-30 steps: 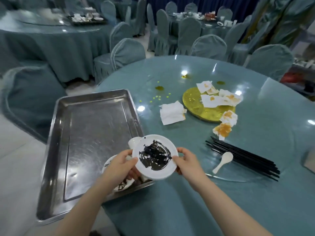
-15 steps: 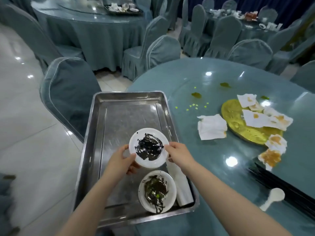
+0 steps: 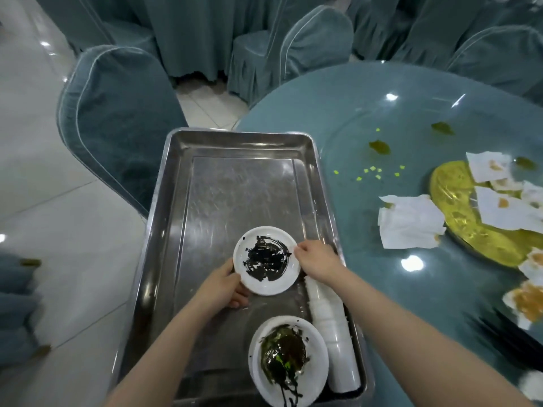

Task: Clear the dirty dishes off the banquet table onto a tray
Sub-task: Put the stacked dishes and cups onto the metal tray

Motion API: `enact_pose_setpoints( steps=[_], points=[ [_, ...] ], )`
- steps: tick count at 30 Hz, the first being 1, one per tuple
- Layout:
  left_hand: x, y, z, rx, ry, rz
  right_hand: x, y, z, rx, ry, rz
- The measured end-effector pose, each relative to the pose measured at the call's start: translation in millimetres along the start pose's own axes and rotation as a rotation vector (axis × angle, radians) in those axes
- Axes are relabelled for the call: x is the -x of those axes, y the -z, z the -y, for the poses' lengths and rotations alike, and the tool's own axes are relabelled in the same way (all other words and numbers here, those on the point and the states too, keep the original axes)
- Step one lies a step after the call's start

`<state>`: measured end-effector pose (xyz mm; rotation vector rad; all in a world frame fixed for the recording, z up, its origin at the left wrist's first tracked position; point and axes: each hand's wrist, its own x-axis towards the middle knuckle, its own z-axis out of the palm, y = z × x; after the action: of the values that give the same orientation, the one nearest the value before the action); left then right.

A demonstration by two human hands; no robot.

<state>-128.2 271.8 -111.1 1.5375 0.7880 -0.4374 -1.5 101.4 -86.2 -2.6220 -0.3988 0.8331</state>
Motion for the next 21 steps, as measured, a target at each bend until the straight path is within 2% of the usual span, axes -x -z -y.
enact_pose_setpoints(
  steps=[4, 7, 10, 12, 15, 21],
  points=[
    [-1, -2, -1, -0.085, 0.003, 0.011, -2, -3, -5, 0.046, -0.013, -0.002],
    [9, 1, -6, -0.133, 0.000, 0.014, 4, 2, -4, 0.020, 0.008, -0.078],
    [24, 9, -11, -0.056, -0.017, -0.100, 17, 11, -8, -0.103, 0.053, -0.194],
    [37, 16, -15, 0.031, -0.023, -0.128, 31, 17, -12, -0.195, 0.058, -0.211],
    [62, 20, -24, 0.118, -0.039, -0.104, 60, 23, -24, -0.340, 0.078, -0.237],
    [110, 12, -43, 0.107, -0.184, 0.013, 141, 25, -59, -0.604, 0.009, -0.325]
  ],
)
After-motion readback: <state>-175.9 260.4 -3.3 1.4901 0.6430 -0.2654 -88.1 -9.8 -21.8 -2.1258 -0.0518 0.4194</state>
